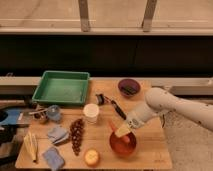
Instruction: Place pepper in red bowl
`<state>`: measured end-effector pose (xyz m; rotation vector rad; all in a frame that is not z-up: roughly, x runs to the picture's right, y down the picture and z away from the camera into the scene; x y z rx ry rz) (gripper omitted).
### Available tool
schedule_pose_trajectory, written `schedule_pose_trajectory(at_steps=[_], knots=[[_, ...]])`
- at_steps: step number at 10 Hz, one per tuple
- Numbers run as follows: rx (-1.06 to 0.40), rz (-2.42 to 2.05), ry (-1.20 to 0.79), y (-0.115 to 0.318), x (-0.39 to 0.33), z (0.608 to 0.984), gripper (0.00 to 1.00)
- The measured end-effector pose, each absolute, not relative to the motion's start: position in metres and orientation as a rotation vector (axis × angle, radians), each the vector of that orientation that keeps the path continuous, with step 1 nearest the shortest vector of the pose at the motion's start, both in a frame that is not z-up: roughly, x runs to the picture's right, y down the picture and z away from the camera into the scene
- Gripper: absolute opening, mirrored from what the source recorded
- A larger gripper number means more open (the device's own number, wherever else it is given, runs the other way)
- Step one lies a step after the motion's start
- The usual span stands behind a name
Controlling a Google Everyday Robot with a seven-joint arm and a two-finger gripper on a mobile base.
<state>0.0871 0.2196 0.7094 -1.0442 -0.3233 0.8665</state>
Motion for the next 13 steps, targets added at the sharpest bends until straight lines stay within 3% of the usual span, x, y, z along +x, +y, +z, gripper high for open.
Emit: schedule_pose_trajectory(at_steps=[1, 8, 9, 13], knots=[[-1.046, 0.879, -0.323, 0.224, 0.088, 0.709, 0.03], [-1.072, 0.945, -0.304, 0.248, 0.097, 0.712, 0.71], [-1.069, 0.946, -0.304, 0.247, 0.098, 0.711, 0.76], [-1.049, 0.926, -0.305, 0.239, 0.097, 0.709, 0.76]])
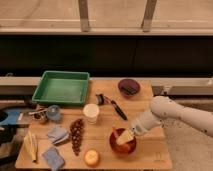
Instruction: Place pepper in red bowl
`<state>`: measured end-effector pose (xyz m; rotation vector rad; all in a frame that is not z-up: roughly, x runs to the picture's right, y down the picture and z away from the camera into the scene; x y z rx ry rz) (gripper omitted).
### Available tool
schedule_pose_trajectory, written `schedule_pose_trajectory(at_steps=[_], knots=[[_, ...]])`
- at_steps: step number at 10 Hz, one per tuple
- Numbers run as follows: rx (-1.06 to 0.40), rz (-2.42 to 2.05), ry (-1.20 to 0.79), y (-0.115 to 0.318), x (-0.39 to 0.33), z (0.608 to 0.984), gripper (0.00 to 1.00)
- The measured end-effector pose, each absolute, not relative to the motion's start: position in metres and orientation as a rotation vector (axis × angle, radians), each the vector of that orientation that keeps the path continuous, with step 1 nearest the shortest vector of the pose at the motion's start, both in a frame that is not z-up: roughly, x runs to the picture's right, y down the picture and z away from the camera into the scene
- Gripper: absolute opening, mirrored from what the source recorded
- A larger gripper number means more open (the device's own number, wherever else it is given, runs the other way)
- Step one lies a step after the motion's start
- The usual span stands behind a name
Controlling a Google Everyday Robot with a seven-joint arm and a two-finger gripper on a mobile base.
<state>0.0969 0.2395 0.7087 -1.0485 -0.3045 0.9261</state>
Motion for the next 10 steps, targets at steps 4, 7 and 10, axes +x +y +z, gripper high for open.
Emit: schedule_pose_trajectory(at_steps=[4, 7, 10], knots=[[-1.002, 0.902, -0.279, 0.222, 0.095, 0.706, 0.76], [-0.832, 0.932, -0.279, 0.183, 0.111, 0.691, 0.76], [-0.801, 0.937, -0.282, 0.177, 0.113, 0.688, 0.76]])
